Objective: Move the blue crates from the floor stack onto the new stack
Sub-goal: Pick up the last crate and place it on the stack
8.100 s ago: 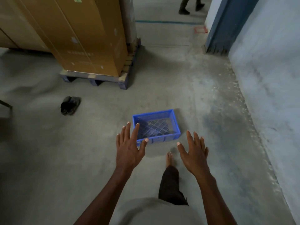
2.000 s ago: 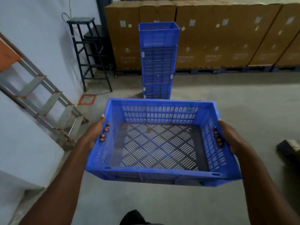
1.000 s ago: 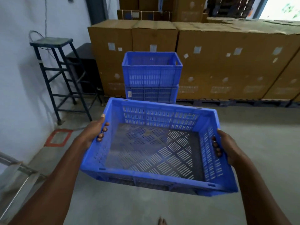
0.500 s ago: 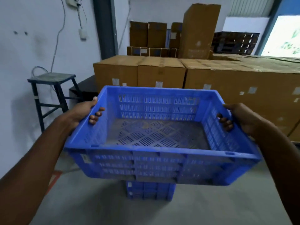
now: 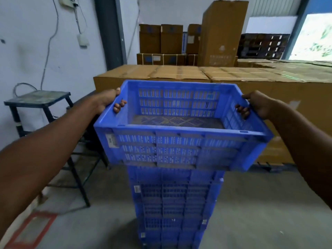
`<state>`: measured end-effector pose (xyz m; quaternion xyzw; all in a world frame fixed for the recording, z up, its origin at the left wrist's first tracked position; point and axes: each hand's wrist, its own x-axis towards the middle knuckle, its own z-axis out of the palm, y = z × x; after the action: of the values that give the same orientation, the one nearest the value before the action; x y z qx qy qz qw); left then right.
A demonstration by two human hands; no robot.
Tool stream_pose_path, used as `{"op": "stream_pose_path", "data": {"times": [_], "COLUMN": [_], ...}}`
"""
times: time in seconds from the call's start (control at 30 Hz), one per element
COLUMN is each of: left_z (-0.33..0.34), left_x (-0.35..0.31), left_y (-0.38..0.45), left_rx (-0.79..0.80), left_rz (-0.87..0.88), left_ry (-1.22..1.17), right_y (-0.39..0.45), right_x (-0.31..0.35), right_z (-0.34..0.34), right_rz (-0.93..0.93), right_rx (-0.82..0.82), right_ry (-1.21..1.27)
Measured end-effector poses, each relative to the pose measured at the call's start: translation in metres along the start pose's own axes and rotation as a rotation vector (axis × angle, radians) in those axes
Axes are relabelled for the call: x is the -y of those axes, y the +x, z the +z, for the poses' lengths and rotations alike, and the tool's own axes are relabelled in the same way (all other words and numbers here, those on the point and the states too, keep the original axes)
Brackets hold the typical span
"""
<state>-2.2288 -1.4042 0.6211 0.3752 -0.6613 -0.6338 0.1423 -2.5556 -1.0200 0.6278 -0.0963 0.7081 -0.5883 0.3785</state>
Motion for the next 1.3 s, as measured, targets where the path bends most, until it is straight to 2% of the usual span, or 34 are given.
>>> {"op": "stream_pose_path", "data": {"times": [0.2,0.53,1.03,1.17,1.23,1.3], "left_z": [0.006,0.008,0.017,0.014,0.015,0.016], "left_x": [-0.001,-0.002,0.007,0.012,0.014,0.015], "left_y": [0.071,0.125,0.136,0.138,0.133,0.125], "left_rx": [-0.045,-0.118,-0.181,-0.200,-0.214,-0.304], "left_rz": [-0.020,-0.063,-0.117,-0.070,-0.011,0.095], "left_ry": [0.016,0.031,0.026,0.054,0.132,0.352], "right_y": [0.076,0.155,0.158,0.149,0.141,0.136], "right_x": [0.020,0.030,0.033,0.028,0.024,0.020], "right_z": [0.010,0.009,-0.008,-0.006,-0.004,0.000], "right_rz": [0.043,0.092,0.134,0.029,-0.082,-0.217], "right_rx": [0.016,0.049,0.000,-0.036,-0.138,-0.246], "right_ry": [-0.020,-0.025,-0.092,-0.182,-0.393,-0.601]}}
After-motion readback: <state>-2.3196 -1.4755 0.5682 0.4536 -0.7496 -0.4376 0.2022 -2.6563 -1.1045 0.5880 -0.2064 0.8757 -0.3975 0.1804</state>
